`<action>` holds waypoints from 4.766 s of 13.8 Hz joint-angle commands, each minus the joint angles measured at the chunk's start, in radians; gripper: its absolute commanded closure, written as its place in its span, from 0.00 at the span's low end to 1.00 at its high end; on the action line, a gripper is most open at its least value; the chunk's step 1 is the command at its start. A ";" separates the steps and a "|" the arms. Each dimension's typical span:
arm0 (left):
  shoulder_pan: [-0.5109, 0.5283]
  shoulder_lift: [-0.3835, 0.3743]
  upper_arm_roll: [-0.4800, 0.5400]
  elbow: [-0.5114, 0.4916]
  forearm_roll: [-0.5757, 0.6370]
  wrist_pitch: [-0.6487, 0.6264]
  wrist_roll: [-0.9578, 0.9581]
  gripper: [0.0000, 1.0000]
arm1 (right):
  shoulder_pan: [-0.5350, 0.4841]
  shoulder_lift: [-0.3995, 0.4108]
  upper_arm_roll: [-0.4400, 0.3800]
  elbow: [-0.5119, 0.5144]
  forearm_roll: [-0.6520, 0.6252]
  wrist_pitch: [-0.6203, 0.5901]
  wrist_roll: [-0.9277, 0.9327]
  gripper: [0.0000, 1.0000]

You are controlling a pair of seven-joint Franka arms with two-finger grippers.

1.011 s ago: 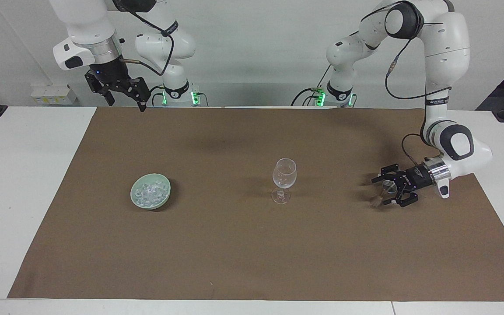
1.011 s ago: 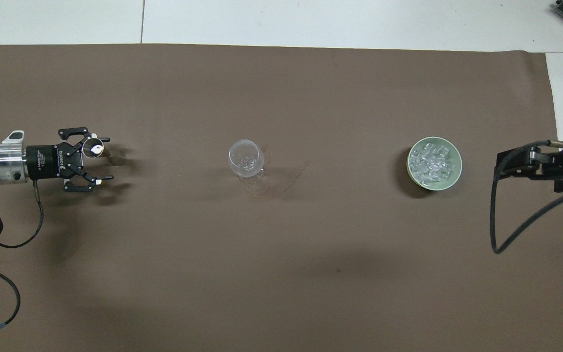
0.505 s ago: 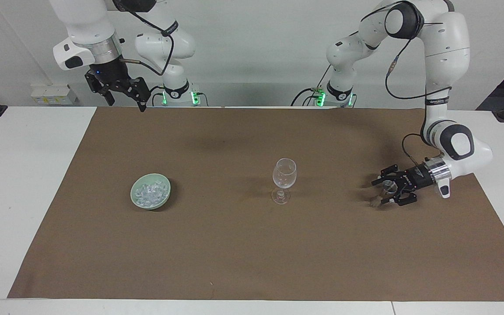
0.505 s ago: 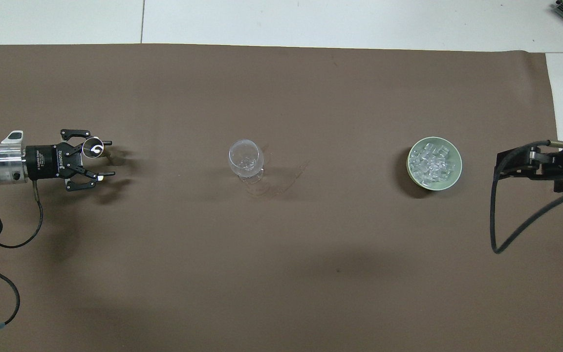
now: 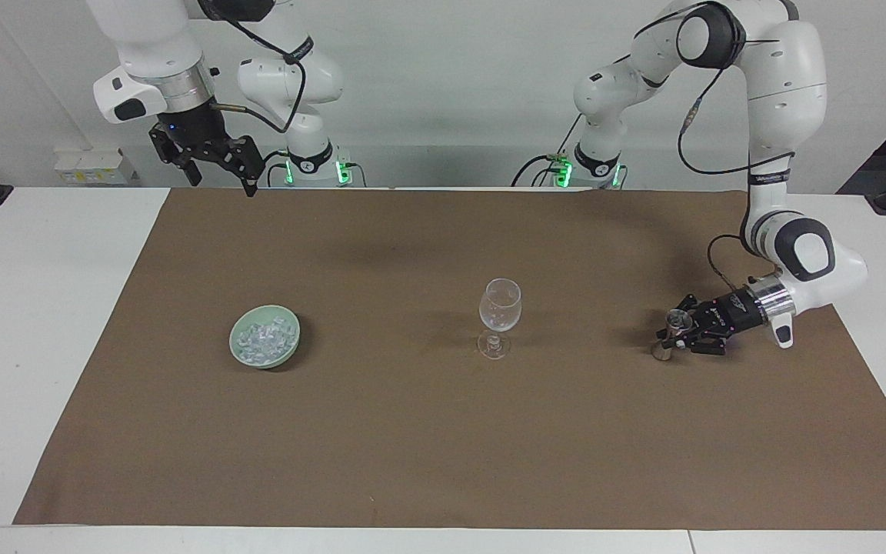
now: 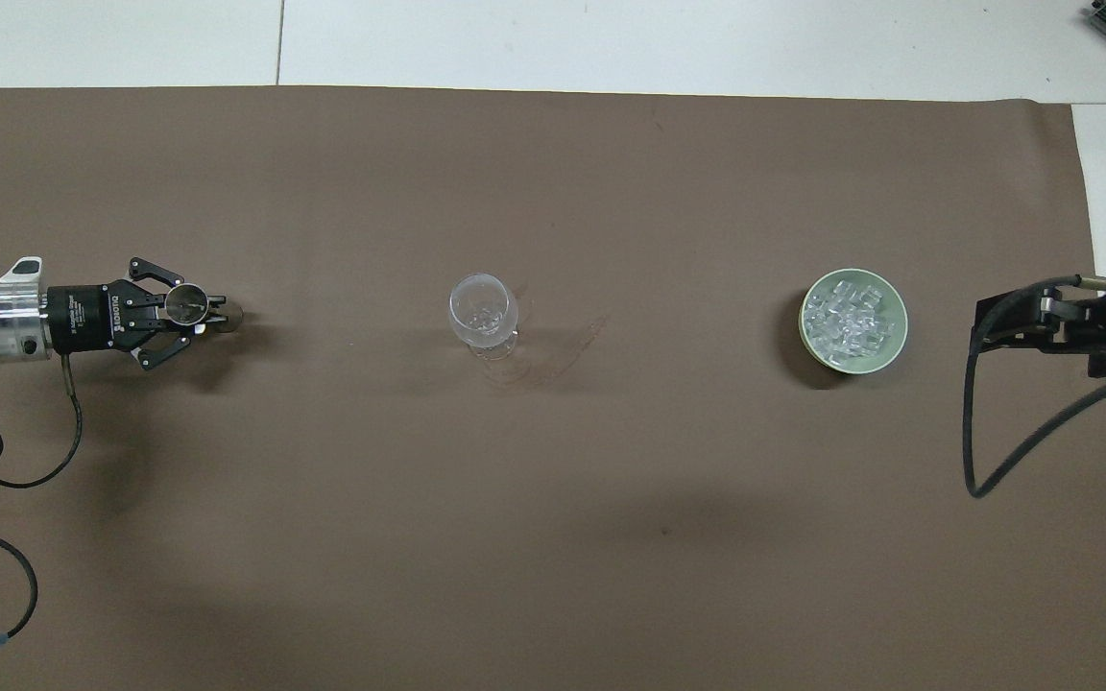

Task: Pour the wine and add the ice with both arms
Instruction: 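Lift the bottle with the left gripper and carry it over the glass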

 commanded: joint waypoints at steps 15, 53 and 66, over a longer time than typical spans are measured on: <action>-0.059 -0.124 0.008 -0.023 -0.008 0.014 -0.202 1.00 | -0.012 -0.016 0.003 -0.013 0.025 -0.005 -0.029 0.00; -0.613 -0.344 -0.003 0.012 0.245 0.473 -0.861 1.00 | -0.027 -0.016 -0.005 -0.013 0.025 -0.010 -0.029 0.00; -0.678 -0.345 -0.004 -0.004 0.516 0.510 -0.813 1.00 | -0.031 -0.016 -0.016 -0.010 0.011 0.048 -0.156 0.00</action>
